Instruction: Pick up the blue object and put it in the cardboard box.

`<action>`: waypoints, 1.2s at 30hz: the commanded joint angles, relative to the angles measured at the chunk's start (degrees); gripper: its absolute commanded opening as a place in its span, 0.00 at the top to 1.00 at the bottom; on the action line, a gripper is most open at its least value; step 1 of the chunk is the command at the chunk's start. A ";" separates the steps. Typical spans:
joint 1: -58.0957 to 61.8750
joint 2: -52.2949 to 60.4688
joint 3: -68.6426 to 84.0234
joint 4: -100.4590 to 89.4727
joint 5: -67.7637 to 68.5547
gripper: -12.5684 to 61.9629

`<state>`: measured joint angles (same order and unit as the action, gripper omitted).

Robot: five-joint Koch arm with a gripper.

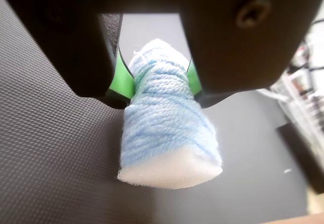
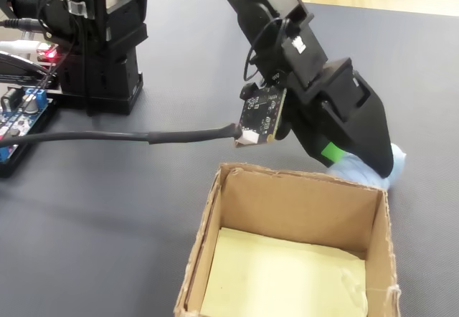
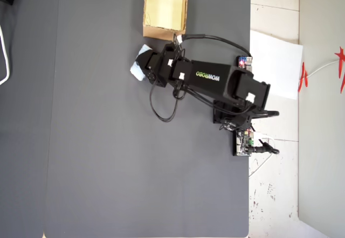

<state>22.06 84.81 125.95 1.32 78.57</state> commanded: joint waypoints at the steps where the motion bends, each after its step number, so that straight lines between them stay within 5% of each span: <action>1: 0.09 5.98 -0.97 -9.93 2.55 0.89; 14: 7.91 28.13 7.12 -13.01 0.70 0.89; 23: 25.49 19.25 -6.33 -0.88 -9.05 0.87; 30: 28.56 15.56 -9.14 7.91 -5.19 0.44; 36: 28.48 16.52 -8.96 6.86 -1.58 0.40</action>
<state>50.45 99.67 121.20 10.37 74.62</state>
